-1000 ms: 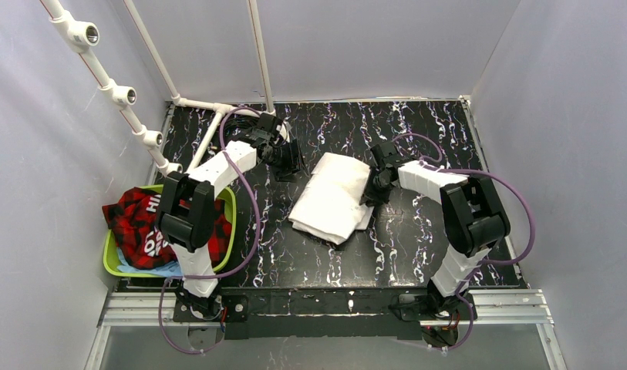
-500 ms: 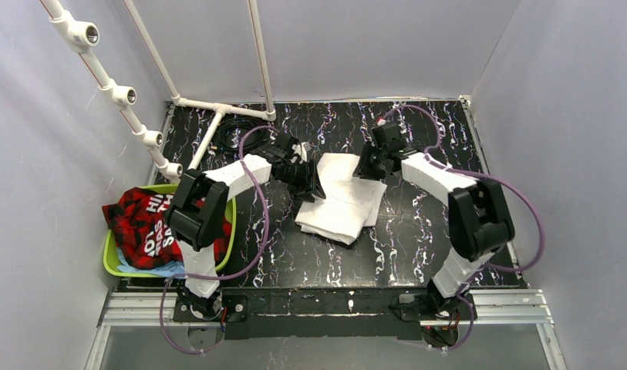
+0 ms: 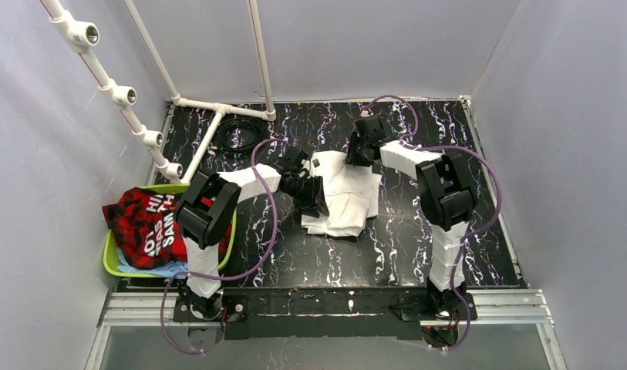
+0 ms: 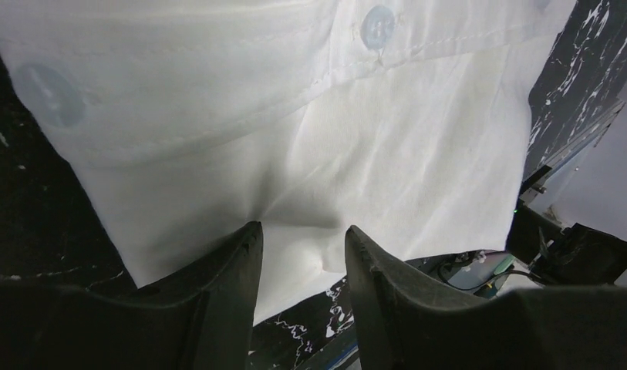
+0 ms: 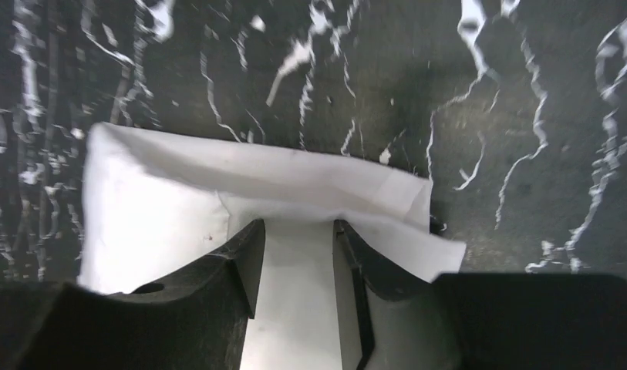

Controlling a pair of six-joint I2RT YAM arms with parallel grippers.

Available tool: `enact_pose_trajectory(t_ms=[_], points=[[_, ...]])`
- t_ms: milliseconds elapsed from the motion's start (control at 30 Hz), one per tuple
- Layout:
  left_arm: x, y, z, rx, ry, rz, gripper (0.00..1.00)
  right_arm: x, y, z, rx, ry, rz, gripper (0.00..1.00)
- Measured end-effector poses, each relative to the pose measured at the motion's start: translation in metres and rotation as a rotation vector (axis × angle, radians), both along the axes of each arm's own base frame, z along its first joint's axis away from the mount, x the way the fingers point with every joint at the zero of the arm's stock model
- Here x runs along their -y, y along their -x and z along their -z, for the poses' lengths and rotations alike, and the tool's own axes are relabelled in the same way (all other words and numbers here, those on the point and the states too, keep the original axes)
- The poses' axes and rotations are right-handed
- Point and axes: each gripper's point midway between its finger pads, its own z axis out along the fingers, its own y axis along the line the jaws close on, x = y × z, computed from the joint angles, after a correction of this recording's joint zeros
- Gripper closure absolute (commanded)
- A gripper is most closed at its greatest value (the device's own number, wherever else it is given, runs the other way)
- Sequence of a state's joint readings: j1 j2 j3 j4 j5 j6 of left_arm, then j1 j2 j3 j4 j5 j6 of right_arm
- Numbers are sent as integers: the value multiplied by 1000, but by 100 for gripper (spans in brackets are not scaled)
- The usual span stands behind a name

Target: Set up the pet bed

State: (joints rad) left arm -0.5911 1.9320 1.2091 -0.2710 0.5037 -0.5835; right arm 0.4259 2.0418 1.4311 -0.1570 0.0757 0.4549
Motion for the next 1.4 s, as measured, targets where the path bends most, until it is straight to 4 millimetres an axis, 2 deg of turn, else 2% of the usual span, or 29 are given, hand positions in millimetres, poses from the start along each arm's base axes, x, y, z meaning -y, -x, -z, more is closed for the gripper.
enact_pose_trajectory(t_ms=[33,100,167,200,267,333,433,533,667,767,933,1033,1167,1233,1367,1400], points=[[-1,-2,-2,4,-12,2,54,1,0,-2,1,12,-8,52],[-1,-7,-11,17,-27,6,53,-3,-10,-23,45,1,-20,52],[2,-22,-28,49,-24,-5,52,-8,-16,-46,83,-28,-33,57],[5,-34,-42,77,-11,-17,52,-8,-9,-54,79,-43,-43,61],[8,-64,-72,149,30,-53,53,-6,14,-70,71,-85,-65,70],[9,-95,-100,219,72,-88,55,0,51,-82,48,-128,-88,81],[13,-135,-121,290,109,-126,57,9,107,-85,5,-191,-125,84],[21,-159,-106,291,114,-136,58,12,157,-69,-70,-250,-189,84],[34,-166,-49,194,97,-133,59,5,198,-35,-192,-297,-273,86],[35,-162,-8,111,70,-142,59,2,215,-10,-283,-301,-305,87],[29,-158,-5,115,47,-153,61,15,228,22,-403,-211,-286,87],[17,-151,-2,119,-3,-179,62,26,223,26,-448,-125,-258,86],[-13,-136,-1,106,-83,-222,62,48,191,26,-432,21,-181,81],[-32,-122,0,89,-121,-237,62,57,161,24,-380,87,-137,81],[-58,-85,0,48,-170,-235,58,62,82,18,-235,174,-65,81],[-65,-72,0,37,-183,-232,57,61,63,15,-202,188,-49,78]])
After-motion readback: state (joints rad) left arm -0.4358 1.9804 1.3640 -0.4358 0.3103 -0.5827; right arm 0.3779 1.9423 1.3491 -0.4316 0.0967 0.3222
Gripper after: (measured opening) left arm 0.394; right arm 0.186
